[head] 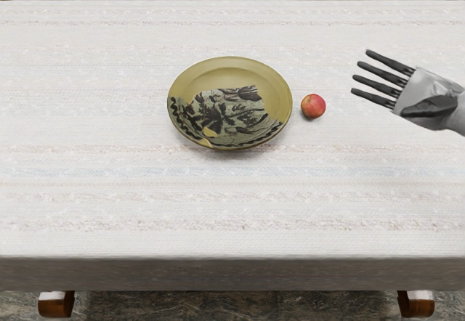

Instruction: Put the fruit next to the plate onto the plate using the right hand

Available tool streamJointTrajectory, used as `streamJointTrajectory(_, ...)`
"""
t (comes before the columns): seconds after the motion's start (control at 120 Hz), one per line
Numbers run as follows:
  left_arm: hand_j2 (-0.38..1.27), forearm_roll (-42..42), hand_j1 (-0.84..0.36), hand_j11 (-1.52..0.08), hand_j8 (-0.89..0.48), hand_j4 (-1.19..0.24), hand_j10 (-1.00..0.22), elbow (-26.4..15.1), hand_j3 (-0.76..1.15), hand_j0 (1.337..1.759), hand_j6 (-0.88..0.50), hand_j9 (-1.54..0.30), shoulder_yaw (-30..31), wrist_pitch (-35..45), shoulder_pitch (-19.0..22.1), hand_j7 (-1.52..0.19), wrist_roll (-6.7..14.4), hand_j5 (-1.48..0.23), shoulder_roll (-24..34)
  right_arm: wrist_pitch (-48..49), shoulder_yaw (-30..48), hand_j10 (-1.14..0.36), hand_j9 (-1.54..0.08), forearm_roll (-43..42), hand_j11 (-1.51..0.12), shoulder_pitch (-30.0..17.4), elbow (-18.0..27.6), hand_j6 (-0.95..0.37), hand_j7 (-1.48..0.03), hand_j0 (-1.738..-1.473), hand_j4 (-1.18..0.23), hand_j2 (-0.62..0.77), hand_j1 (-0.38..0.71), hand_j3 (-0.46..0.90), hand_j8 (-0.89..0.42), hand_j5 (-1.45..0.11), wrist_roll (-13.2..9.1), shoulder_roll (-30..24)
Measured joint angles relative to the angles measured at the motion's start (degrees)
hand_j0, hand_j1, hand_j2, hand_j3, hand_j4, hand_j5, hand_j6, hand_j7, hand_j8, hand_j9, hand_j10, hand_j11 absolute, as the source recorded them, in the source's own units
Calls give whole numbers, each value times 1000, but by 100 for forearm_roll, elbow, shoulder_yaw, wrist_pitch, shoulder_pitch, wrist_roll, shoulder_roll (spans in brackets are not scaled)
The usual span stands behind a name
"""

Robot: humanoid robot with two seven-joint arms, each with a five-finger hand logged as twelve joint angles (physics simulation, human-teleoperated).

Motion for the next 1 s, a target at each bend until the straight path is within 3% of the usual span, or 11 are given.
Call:
streamJointTrajectory(0.167, 2, 0, 337, -13, -10, -10, -10, 0, 0, 1658, -10, -13, 0, 0, 0, -13, 0, -13, 0, 43, -161, -2, -9, -154, -10, 14, -44, -4, -9, -1658, -5, 3, -345, 0, -3, -9, 0, 28)
streamJointTrajectory(0.4, 2, 0, 337, -13, -10, -10, -10, 0, 0, 1658, -10, -13, 0, 0, 0, -13, 0, -13, 0, 53, -687, -39, -54, -3641, -54, 1636, 68, -39, -54, -1658, -40, -6, -301, 0, -39, -54, 0, 117)
streamJointTrajectory(0.5, 2, 1, 337, -13, -10, -10, -10, 0, 0, 1658, -10, -13, 0, 0, 0, -13, 0, -13, 0, -853, -1914, -56, -75, -5280, -75, 2426, 429, -56, -75, -1658, -57, -10, -281, 0, -56, -75, 0, 255)
streamJointTrajectory(0.617, 2, 0, 337, -13, -10, -10, -10, 0, 0, 1658, -10, -13, 1, 0, 0, -13, 0, -13, 0, -2140, -3829, -65, -85, -6112, -85, 3618, 471, -66, -85, -1658, -66, -12, -271, 0, -66, -85, 0, 377)
streamJointTrajectory(0.683, 2, 0, 337, -13, -10, -10, -10, 0, 0, 1658, -10, -13, 1, 0, 0, -13, 0, -13, 0, -2492, -4438, -68, -89, -6507, -89, 3947, 155, -69, -89, -1658, -69, -12, -268, 0, -69, -89, 0, 725)
streamJointTrajectory(0.808, 2, 0, 337, -13, -10, -10, -10, 0, 0, 1658, -10, -13, 1, 0, 0, -13, 0, -13, 0, -2761, -5470, -72, -92, -6985, -92, 4494, -962, -74, -92, -1658, -73, -13, -265, 0, -73, -92, 0, 1579)
streamJointTrajectory(1.0, 2, 0, 337, -13, -10, -10, -10, 0, 0, 1658, -10, -13, 1, 0, 0, -13, 0, -13, 0, -3119, -6303, -74, -94, -7140, -94, 4747, -2750, -76, -94, -1658, -75, -13, -263, 0, -75, -94, 0, 2663)
